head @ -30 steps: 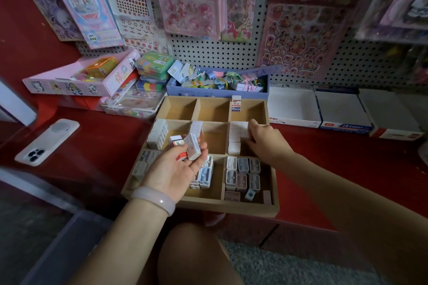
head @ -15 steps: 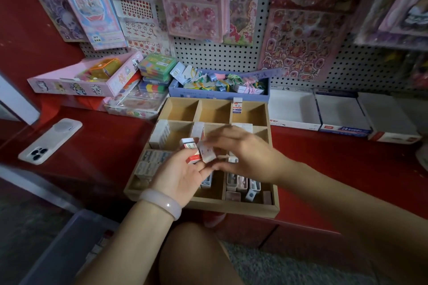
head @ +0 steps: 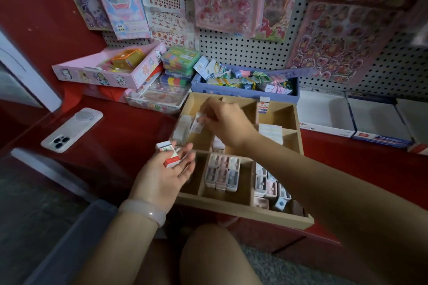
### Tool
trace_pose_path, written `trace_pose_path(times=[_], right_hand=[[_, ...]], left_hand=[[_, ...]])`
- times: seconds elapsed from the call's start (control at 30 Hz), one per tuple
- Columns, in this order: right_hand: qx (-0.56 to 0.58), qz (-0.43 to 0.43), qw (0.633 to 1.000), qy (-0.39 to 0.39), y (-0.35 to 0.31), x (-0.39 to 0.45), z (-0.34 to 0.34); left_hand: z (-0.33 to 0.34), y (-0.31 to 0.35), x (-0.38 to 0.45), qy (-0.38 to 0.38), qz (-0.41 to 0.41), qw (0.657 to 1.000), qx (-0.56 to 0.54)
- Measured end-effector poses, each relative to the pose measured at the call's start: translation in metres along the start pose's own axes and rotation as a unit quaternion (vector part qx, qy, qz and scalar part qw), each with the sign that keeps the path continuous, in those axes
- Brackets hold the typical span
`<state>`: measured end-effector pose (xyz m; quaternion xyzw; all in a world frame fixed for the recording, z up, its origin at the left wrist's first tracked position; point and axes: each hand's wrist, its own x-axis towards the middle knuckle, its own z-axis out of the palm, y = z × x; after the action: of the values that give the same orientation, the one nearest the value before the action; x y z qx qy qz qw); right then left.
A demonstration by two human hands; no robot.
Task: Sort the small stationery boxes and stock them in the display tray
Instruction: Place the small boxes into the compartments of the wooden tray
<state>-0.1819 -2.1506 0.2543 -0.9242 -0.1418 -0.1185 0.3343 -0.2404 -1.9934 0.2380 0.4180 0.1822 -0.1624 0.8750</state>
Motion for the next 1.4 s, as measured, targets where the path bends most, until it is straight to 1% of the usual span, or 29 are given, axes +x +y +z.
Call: trace_pose_path(times=[0.07,0.17,0.37,0.5,0.67,0.73,0.77,0.83,0.97,1.07,1.17,1.27,1.33,1.4], right_hand=[[0.021,0.007,0.999,-0.046,-0.011,0.010,0.021],[0.010,0.006,0.997,-0.078,-0.020,0.017,0.045],[-0.098,-0.007,0.993,-0.061,-0.023,0.021,0.059],[-0.224,-0.029,0.972,-0.065,-0.029,0.023,0.062],[-0.291,-0.040,0.953,-0.079,-0.032,0.019,0.058],[-0.319,-0.047,0.942,-0.095,-0.032,0.018,0.061],[-0.324,-0.045,0.939,-0.106,-0.032,0.019,0.063],[-0.302,-0.029,0.945,-0.119,-0.035,0.022,0.065],[-0.190,0.028,0.971,-0.146,-0.037,0.029,0.062],[-0.119,0.035,0.977,-0.174,-0.035,0.028,0.053],[-0.140,0.006,0.971,-0.195,-0.036,0.028,0.047],[-0.207,-0.031,0.957,-0.199,-0.041,0.039,0.052],[-0.235,-0.053,0.950,-0.196,-0.045,0.045,0.058],[-0.249,-0.057,0.947,-0.194,-0.046,0.047,0.060]], left_hand=[[-0.013,0.009,0.003,0.024,0.029,0.999,-0.014],[-0.030,0.020,0.004,0.035,0.056,0.997,-0.024],[-0.044,0.029,0.000,0.044,0.070,0.996,-0.045],[-0.046,0.027,0.000,0.036,0.065,0.996,-0.053],[-0.046,0.026,-0.001,0.032,0.061,0.996,-0.062],[-0.046,0.026,-0.002,0.031,0.060,0.996,-0.064],[-0.046,0.026,-0.003,0.029,0.060,0.996,-0.065],[-0.045,0.026,-0.002,0.024,0.058,0.996,-0.066],[-0.044,0.027,-0.003,0.019,0.059,0.995,-0.078],[-0.042,0.025,-0.002,0.014,0.059,0.994,-0.089],[-0.037,0.022,-0.002,0.013,0.052,0.994,-0.096],[-0.033,0.021,-0.002,0.015,0.055,0.994,-0.089],[-0.034,0.023,-0.003,0.018,0.061,0.994,-0.086],[-0.036,0.026,-0.005,0.020,0.067,0.994,-0.088]])
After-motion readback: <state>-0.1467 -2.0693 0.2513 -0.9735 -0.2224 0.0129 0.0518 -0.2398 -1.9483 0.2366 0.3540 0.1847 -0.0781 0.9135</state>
